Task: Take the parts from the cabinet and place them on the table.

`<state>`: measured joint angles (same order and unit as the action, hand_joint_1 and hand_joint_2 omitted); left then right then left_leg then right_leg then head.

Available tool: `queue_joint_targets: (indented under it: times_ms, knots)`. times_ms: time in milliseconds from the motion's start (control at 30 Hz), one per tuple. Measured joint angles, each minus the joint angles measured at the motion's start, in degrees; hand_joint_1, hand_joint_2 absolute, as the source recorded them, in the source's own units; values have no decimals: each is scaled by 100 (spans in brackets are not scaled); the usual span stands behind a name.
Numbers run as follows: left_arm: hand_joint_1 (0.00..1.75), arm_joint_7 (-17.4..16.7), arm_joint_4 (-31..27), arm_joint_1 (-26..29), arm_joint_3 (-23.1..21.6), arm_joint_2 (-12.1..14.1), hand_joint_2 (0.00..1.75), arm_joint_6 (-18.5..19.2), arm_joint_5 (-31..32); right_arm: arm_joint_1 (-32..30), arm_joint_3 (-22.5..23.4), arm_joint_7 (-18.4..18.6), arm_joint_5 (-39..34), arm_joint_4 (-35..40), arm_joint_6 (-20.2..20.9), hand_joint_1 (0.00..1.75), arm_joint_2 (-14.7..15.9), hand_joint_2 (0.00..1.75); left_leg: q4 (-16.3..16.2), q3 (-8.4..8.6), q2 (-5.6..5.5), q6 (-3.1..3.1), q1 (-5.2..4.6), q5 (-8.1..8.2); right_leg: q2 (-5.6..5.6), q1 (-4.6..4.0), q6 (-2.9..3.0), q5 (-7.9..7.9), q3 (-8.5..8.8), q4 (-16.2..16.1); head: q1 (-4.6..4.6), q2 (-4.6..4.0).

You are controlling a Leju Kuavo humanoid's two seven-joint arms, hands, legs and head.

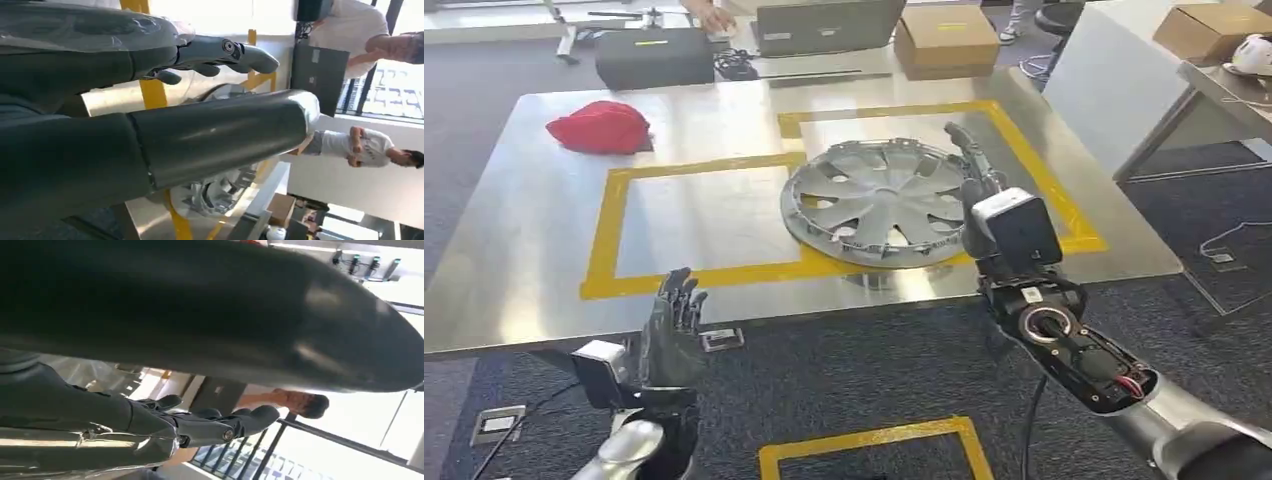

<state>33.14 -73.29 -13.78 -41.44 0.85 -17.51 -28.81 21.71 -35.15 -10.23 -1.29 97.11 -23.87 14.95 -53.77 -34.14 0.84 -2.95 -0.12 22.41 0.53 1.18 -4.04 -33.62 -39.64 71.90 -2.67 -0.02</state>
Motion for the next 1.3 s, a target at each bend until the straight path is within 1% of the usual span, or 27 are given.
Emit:
queue_joint_targets:
  times_ms: [33,67,133,167,200,233,333,367,433,500,533,567,633,667,700,733,833,867,900,933,1000,1033,1067,1100,1167,1200,1300]
  knots:
    - [0,0,0,7,0,0,0,-2,0,-15,0,0,0,0,4,0,2,0,-2,4,34,8,1,10,-2,3,-14,6,-130,183,-13,0]
    - [0,0,0,11,0,0,0,-7,2,-24,0,2,0,0,7,0,0,0,-2,18,64,25,5,24,-12,13,-19,164,-105,51,-35,0]
    - [0,0,0,9,0,-2,0,-9,2,-22,7,2,0,2,13,0,0,0,-32,68,131,82,30,74,-116,35,-19,772,363,-980,-81,2]
    - [0,0,0,8,0,-2,0,-11,2,-21,15,2,0,11,13,0,0,0,-67,89,160,117,37,112,-294,40,-29,1025,623,-1522,-96,2]
    - [0,0,0,7,0,0,0,-15,2,-14,22,0,4,11,13,0,0,0,-101,88,175,158,-9,140,-411,-37,-10,938,682,-1679,-120,0]
    - [0,0,0,6,0,0,0,-28,4,-18,24,2,4,22,13,0,0,0,-124,80,196,177,-11,148,-293,-2,92,982,672,-1699,-120,0]
    - [0,-2,-2,5,0,2,0,-48,4,-20,31,11,4,26,13,0,0,0,-92,121,341,269,-4,160,-133,-34,216,984,659,-1696,-42,0]
    - [0,-4,-4,1,0,2,0,-50,7,-20,31,11,7,39,17,0,0,0,-150,108,245,320,20,217,-93,-3,246,1000,687,-1716,-40,0]
    - [0,-9,-9,-2,-2,2,0,-59,13,-6,31,20,9,55,33,0,0,0,-778,-168,20,359,44,601,-19,3,301,1006,684,-1716,68,0]
    - [0,-28,-9,20,-2,15,0,-74,9,-14,26,33,9,55,39,0,0,0,-1829,-694,-38,378,44,1016,91,-10,315,1001,677,-1713,161,0]
    - [0,-31,-9,32,-2,22,0,-85,9,-15,24,35,9,55,39,0,0,0,-2074,-842,-43,368,43,1041,152,-18,318,999,676,-1711,172,0]
    - [0,-41,-9,37,-2,24,0,-96,7,-15,26,39,9,55,39,0,0,0,-2006,-837,-46,348,43,930,220,-21,320,998,682,-1710,177,0]
    - [0,-46,-9,31,-2,24,0,-96,2,-11,26,37,9,57,37,0,0,0,-1124,-448,-105,285,42,408,363,-27,317,995,704,-1709,188,0]
    - [0,-46,-9,26,-2,24,0,-96,0,-8,26,35,9,57,37,0,0,0,-515,-160,-241,238,41,129,438,-26,311,991,717,-1710,199,0]
    - [0,-46,-9,13,-2,28,0,-96,0,-7,24,31,9,57,37,0,-2,0,-132,1,-580,187,54,93,475,6,305,989,693,-1713,197,0]
    - [0,-44,-9,12,-4,24,0,-96,-2,2,24,26,11,57,35,0,-4,0,-95,11,-518,192,31,71,552,-27,268,989,665,-1705,177,0]
    - [0,-44,-11,1,-4,28,0,-98,-20,-17,31,20,9,57,29,0,-2,0,-89,26,-347,148,-18,84,695,44,149,1009,641,-1753,210,2]
    - [0,-44,-18,-5,-2,5,0,-96,-20,-18,44,17,11,61,29,0,-2,0,3,71,-253,111,56,54,687,30,126,987,634,-1735,199,0]
    - [0,-42,-17,-14,-2,-2,0,-96,-20,-22,44,2,11,63,29,0,-9,0,22,107,-204,89,42,58,371,-19,109,879,586,-1573,183,0]
    - [0,-33,-17,-22,-4,-15,0,-96,-20,-5,46,2,11,59,31,0,-9,0,21,118,-145,60,40,70,171,-17,88,655,412,-1181,115,0]
    - [0,-33,-15,0,-4,-11,0,-96,-26,-17,55,-7,11,57,31,0,-9,0,14,121,-24,50,29,84,31,-5,56,245,-65,-227,50,0]
    - [0,-33,-13,7,-4,-2,0,-96,-33,-34,55,-7,11,48,37,0,-9,0,12,120,47,45,29,93,8,-5,46,151,-246,118,37,0]
    - [0,-33,-13,9,-4,0,0,-96,-35,-43,55,-9,9,39,37,0,-9,0,8,128,110,54,29,106,-2,-5,43,218,-275,144,4,0]
    - [0,-33,-13,7,-4,-2,0,-96,-35,-41,55,-11,9,28,39,0,-9,0,0,140,173,60,29,123,-16,-6,46,420,-144,-136,-27,0]
    - [0,-33,-13,4,-4,-4,0,-96,-39,-39,66,-20,11,26,46,0,-9,0,-21,191,290,93,29,171,-163,-16,80,963,434,-1246,-90,0]
    - [0,-31,-13,3,-4,-4,0,-96,-39,-35,72,-24,11,26,48,0,-9,0,-36,216,338,119,13,200,-420,-43,100,1058,666,-1727,-112,2]
    - [0,-24,-15,0,-4,-2,0,-98,-42,-36,81,-42,11,22,77,0,-17,0,-51,226,470,173,-28,222,-274,-109,220,1047,649,-1748,-66,0]
